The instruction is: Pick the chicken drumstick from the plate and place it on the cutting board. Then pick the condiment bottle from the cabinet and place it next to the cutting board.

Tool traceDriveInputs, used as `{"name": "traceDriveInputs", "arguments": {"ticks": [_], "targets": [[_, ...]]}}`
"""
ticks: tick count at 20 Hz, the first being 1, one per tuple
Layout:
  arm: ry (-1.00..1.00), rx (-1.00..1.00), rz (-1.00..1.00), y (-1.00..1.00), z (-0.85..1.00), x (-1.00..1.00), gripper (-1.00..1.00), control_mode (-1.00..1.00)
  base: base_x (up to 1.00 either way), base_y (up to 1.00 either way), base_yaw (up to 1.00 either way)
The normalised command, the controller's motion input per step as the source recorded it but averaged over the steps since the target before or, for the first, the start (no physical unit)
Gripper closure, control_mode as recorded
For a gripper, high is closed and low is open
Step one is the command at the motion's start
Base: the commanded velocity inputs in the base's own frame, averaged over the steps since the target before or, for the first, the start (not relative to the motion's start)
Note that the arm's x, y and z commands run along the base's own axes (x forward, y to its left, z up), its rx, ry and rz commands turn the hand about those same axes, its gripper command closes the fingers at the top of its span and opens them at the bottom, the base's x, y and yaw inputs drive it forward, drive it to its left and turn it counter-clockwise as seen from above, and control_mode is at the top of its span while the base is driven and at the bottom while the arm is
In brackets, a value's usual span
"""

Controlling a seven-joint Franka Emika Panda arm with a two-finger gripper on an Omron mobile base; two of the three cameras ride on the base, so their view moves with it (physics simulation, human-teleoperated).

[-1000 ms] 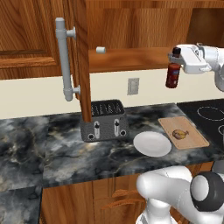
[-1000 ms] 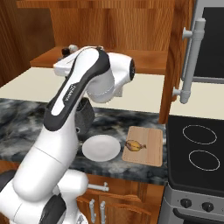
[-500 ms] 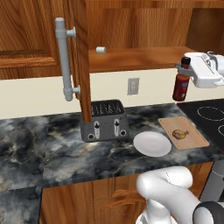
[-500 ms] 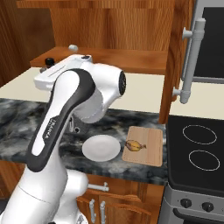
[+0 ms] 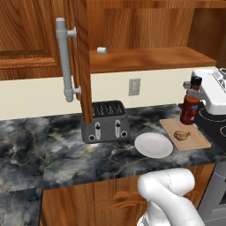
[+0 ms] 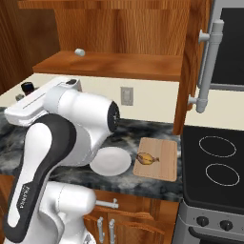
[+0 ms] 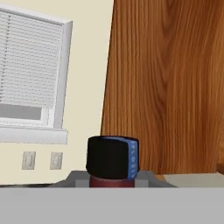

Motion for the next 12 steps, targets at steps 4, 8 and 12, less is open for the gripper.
{"name": "traceDriveInputs", "arguments": {"ticks": [4, 8, 12], "targets": [[0.00, 0.00, 0.00, 0.04, -0.25, -0.65, 1.00, -1.00, 0.00, 0.00, 0.00], [0.00, 0.00, 0.00, 0.00, -0.36, -0.55, 1.00, -1.00, 0.00, 0.00, 0.00], [-0.01, 0.00, 0.00, -0.01, -0.30, -0.54, 1.00, -1.00, 0.00, 0.00, 0.00]]}}
